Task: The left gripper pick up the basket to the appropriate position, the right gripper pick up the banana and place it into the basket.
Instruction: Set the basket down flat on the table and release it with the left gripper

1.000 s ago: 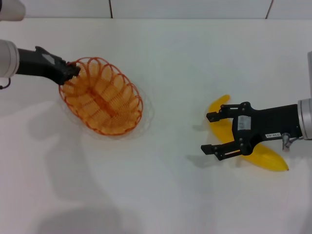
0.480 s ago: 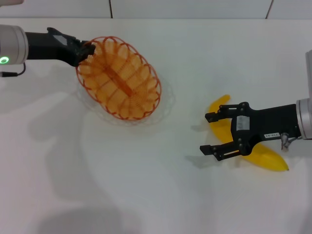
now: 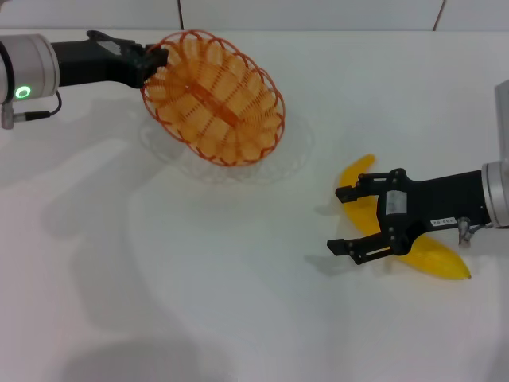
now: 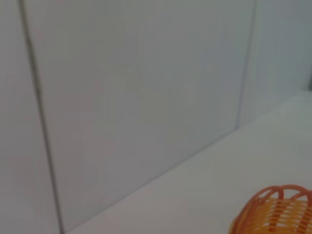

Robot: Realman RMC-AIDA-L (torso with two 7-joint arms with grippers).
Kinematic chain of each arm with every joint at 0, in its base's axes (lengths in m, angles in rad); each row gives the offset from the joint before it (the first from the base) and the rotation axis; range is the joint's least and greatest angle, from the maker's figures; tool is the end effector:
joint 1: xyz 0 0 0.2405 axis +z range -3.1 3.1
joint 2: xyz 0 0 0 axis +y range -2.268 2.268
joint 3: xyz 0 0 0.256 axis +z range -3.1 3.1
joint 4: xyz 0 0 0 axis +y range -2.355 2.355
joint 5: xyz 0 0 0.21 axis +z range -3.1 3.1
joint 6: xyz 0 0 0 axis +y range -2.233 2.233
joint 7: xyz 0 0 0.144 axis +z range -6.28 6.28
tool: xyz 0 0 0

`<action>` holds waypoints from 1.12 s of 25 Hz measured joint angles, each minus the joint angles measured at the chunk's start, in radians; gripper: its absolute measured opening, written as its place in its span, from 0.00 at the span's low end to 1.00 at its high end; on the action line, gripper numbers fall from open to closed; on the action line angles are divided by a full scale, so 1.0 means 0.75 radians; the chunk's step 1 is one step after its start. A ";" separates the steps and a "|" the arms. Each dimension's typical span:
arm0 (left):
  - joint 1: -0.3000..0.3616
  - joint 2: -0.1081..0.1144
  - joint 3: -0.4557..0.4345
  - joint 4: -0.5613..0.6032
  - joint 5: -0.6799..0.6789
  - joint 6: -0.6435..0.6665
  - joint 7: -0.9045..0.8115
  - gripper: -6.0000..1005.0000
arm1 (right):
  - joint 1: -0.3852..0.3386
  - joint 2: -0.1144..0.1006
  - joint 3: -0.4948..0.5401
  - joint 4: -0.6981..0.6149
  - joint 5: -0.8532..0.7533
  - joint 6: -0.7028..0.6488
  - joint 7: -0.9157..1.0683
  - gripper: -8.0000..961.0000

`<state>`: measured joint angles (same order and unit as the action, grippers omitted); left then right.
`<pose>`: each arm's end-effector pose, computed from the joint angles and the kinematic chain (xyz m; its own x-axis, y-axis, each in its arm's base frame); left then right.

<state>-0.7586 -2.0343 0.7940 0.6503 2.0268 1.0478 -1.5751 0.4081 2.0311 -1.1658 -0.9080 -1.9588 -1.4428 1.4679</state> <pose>-0.2201 0.4416 0.0190 0.8530 0.3200 0.4122 0.5008 -0.7241 -0.4742 0.2609 0.3165 -0.0116 0.9502 -0.2398 -0.1992 -0.2715 -0.9505 -0.1508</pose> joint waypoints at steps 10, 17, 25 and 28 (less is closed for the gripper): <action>0.022 -0.001 -0.013 -0.129 -0.158 -0.083 0.034 0.09 | 0.020 0.002 0.001 -0.010 -0.035 -0.009 0.032 0.92; 0.030 -0.001 -0.014 -0.226 -0.289 -0.140 0.090 0.09 | 0.026 0.002 0.001 -0.019 -0.035 -0.011 0.032 0.92; 0.040 -0.001 -0.014 -0.328 -0.385 -0.186 0.106 0.09 | 0.041 0.003 0.013 -0.019 -0.005 -0.013 0.014 0.92; 0.035 -0.001 -0.014 -0.369 -0.391 -0.218 0.100 0.09 | 0.043 0.002 0.009 -0.022 -0.002 -0.013 0.010 0.91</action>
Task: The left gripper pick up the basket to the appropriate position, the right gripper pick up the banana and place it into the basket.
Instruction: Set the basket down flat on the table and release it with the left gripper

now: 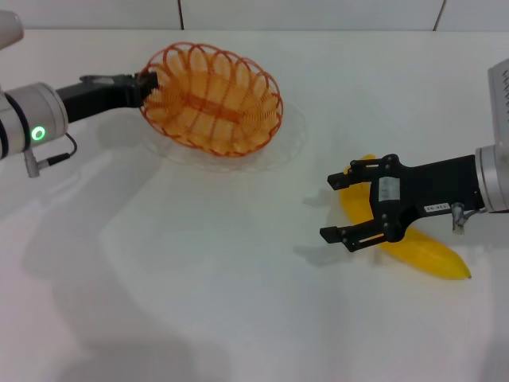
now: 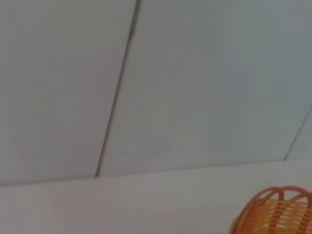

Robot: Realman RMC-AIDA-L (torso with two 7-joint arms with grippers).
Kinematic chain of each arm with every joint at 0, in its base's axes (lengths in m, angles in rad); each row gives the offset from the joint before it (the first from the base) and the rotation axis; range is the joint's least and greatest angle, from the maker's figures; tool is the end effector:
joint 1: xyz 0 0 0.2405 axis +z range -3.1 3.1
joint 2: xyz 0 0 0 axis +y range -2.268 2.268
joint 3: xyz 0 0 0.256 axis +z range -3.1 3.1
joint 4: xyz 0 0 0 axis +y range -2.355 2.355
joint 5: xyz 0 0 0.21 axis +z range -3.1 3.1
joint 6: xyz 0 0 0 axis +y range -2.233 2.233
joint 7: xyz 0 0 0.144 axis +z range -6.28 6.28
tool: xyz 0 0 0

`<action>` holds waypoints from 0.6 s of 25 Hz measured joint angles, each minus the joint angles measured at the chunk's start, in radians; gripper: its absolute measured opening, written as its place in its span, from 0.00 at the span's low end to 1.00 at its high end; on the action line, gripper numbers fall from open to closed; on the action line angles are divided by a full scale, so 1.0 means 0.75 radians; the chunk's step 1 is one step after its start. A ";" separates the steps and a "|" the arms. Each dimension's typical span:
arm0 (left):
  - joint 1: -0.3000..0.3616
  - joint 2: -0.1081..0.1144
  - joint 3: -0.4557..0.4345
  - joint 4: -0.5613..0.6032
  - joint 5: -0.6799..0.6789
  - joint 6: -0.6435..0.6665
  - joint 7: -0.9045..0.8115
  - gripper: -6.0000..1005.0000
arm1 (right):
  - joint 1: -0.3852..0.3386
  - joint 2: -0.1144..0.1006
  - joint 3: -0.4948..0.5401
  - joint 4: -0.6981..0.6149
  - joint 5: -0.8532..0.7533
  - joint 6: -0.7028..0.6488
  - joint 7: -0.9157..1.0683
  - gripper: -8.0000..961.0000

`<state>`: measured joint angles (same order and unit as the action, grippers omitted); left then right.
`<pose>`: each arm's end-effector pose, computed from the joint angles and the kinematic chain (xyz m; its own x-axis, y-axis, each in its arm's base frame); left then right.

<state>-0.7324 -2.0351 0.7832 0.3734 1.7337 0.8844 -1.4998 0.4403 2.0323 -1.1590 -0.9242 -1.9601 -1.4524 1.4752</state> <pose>-0.2612 0.4280 -0.0131 0.6268 0.4770 0.6161 0.7655 -0.5244 -0.3729 0.2478 0.3257 -0.0090 0.9577 -0.2034 -0.2035 -0.2363 -0.9596 -0.1530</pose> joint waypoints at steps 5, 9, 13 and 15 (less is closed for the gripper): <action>-0.003 -0.001 0.001 -0.063 -0.021 -0.028 -0.009 0.09 | 0.000 0.000 -0.004 -0.001 0.001 0.000 -0.001 0.91; 0.000 -0.002 0.006 -0.098 -0.033 -0.028 -0.025 0.09 | 0.000 0.000 -0.006 -0.001 0.001 0.001 -0.001 0.90; 0.008 -0.006 0.010 -0.116 -0.034 -0.028 -0.044 0.09 | 0.000 0.000 -0.007 0.003 0.002 0.006 -0.001 0.90; 0.015 -0.007 0.006 -0.121 -0.036 -0.028 -0.053 0.09 | 0.000 0.000 -0.008 0.006 0.002 0.010 -0.001 0.90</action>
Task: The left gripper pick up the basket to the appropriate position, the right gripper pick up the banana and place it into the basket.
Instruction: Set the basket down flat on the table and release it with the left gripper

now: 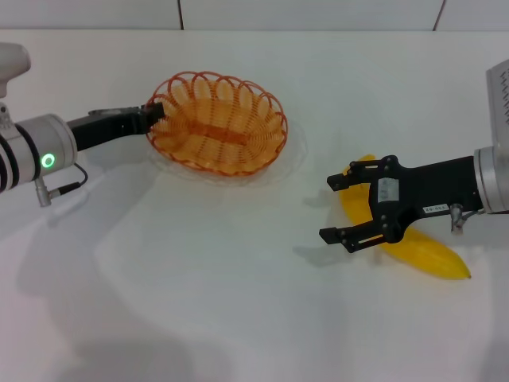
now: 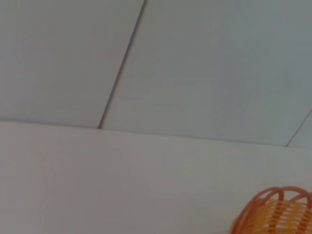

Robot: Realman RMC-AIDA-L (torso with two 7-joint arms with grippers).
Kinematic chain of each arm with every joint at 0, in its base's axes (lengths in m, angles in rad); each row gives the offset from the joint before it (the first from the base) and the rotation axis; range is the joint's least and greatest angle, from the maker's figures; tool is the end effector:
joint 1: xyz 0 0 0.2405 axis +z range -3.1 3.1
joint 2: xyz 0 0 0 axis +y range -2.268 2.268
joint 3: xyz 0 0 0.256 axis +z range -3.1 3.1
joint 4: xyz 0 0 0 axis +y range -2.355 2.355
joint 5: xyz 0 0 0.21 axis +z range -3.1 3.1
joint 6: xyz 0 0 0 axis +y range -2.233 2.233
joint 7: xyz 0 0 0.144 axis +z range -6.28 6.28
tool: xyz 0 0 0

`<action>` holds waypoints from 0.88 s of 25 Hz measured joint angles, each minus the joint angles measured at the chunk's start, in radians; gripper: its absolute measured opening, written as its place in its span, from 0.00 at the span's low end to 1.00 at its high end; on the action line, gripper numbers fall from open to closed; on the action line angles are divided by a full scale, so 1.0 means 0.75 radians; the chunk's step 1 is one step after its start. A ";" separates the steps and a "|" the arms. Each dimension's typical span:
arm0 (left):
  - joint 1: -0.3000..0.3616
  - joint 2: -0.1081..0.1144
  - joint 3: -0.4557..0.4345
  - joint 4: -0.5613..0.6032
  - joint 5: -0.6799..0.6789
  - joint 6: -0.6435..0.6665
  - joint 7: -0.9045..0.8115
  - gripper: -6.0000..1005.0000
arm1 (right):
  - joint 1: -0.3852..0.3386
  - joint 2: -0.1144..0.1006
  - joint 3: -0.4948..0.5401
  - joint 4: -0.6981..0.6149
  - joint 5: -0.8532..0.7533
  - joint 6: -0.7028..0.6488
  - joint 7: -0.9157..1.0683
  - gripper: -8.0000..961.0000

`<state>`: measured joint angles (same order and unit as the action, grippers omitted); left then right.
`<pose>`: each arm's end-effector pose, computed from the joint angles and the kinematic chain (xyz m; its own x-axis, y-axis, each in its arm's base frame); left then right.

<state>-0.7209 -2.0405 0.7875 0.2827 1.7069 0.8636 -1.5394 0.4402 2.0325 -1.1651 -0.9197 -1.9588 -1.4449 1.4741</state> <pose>-0.2768 0.4115 -0.0334 0.5245 0.5737 0.6291 0.8438 -0.4490 -0.2940 0.2484 0.3257 -0.0105 0.9579 -0.2049 -0.2011 -0.2374 -0.9592 -0.1537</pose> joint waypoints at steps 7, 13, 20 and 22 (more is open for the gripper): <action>0.015 -0.001 -0.006 -0.029 -0.020 -0.024 -0.004 0.09 | 0.000 0.000 -0.001 -0.001 -0.001 -0.004 0.000 0.89; 0.019 -0.002 -0.005 -0.030 -0.035 -0.034 0.001 0.09 | 0.000 0.001 -0.001 0.000 -0.002 -0.008 0.000 0.89; 0.021 -0.002 0.003 -0.030 -0.052 -0.028 0.043 0.09 | 0.001 0.002 -0.001 0.006 -0.005 -0.008 0.002 0.88; 0.021 -0.002 0.003 -0.030 -0.053 -0.025 0.058 0.10 | 0.002 0.002 -0.001 0.006 -0.005 -0.008 0.002 0.88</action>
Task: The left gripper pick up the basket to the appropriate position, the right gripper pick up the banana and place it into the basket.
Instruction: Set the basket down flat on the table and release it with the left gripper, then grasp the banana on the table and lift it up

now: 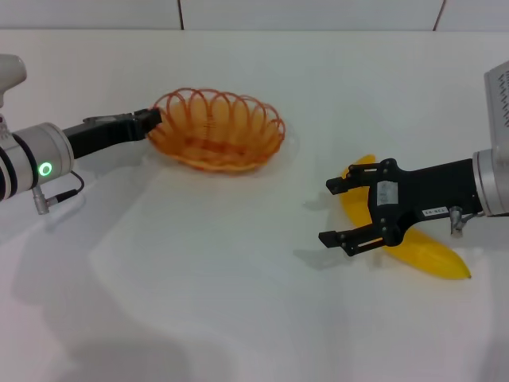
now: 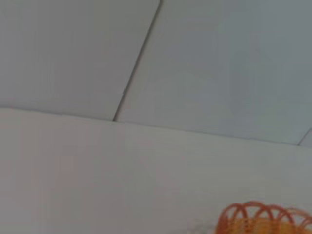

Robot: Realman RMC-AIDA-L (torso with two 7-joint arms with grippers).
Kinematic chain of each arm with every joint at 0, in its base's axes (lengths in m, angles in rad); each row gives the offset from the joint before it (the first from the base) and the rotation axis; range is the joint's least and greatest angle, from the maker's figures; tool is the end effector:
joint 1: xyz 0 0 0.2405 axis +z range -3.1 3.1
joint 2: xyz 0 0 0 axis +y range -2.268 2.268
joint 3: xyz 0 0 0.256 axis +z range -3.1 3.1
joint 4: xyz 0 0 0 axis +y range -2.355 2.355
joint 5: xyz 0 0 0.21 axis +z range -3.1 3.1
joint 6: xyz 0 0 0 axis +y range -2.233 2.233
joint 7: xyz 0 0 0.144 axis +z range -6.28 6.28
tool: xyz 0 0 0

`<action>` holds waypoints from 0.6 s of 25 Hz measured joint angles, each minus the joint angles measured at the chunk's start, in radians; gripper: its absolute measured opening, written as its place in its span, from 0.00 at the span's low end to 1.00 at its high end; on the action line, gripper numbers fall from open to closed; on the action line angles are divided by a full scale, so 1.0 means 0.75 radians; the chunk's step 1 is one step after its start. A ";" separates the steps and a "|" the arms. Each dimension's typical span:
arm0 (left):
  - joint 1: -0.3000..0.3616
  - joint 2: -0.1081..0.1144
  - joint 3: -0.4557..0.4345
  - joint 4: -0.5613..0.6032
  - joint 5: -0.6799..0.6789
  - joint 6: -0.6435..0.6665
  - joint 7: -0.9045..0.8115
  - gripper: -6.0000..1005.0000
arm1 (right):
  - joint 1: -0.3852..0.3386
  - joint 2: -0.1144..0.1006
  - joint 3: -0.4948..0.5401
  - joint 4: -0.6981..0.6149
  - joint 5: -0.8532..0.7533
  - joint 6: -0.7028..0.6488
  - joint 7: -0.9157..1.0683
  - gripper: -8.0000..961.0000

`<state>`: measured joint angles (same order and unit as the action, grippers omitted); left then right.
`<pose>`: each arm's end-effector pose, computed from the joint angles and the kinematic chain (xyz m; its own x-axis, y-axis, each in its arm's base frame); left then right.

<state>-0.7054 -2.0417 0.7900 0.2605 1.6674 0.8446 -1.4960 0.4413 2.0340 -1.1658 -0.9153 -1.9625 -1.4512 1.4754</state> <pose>-0.2857 0.4065 -0.0356 0.5158 0.5724 0.6374 0.8513 -0.4261 -0.3062 0.2485 0.3242 -0.0120 0.9574 -0.2091 -0.1993 -0.2396 -0.9602 -0.1433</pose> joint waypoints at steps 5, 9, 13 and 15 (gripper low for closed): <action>0.000 0.000 -0.001 0.000 0.000 0.001 0.018 0.20 | 0.001 0.000 0.000 0.000 0.000 -0.002 0.000 0.87; 0.000 -0.002 -0.004 0.000 -0.002 0.002 0.030 0.34 | 0.001 0.000 0.000 0.001 0.001 -0.002 0.000 0.87; 0.000 -0.002 -0.003 0.002 -0.002 0.020 0.087 0.46 | 0.001 0.000 0.000 0.003 0.002 -0.002 -0.001 0.86; 0.001 -0.002 -0.006 0.007 -0.002 0.039 0.123 0.51 | -0.001 0.000 0.000 0.003 0.001 -0.002 -0.001 0.86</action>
<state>-0.7043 -2.0433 0.7855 0.2660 1.6659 0.8742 -1.4039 0.4406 2.0341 -1.1658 -0.9127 -1.9615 -1.4527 1.4748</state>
